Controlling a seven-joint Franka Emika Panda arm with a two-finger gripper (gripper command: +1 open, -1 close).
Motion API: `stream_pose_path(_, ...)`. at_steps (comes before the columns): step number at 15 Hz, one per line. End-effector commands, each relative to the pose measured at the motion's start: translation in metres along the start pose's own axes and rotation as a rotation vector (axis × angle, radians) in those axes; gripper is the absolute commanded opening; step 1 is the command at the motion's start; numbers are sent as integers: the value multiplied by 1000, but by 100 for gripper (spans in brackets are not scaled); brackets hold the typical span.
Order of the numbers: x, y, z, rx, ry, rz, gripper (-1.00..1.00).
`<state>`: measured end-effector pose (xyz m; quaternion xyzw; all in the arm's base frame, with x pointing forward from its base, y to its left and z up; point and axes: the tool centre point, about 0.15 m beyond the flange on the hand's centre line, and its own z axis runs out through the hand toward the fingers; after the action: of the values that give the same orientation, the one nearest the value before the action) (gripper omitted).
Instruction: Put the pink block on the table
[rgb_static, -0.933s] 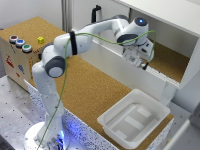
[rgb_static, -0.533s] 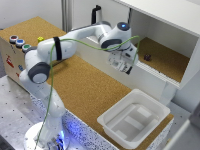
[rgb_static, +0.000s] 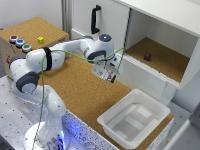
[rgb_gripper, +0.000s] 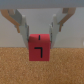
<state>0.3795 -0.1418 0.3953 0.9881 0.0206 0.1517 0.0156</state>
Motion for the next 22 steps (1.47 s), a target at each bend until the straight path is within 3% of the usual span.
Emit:
stream_pose_path(1, 4, -19, 69, -122, 18, 28, -100)
stream_pose_path(6, 7, -17, 137, -90, -93, -1, -100)
stream_pose_path(9, 16, -13, 165, -125, -95, -32, -100)
stream_pose_path(11, 29, -5, 184, -112, -113, -2, -100)
stream_pose_path(15, 50, -8, 199, -83, -108, -64, -100)
stream_pose_path(19, 50, -9, 185, -68, -100, -24, -100)
stream_pose_path(20, 45, -9, 174, -59, -89, -12, 100)
stream_pose_path(22, 34, -9, 149, -48, -58, -11, 100)
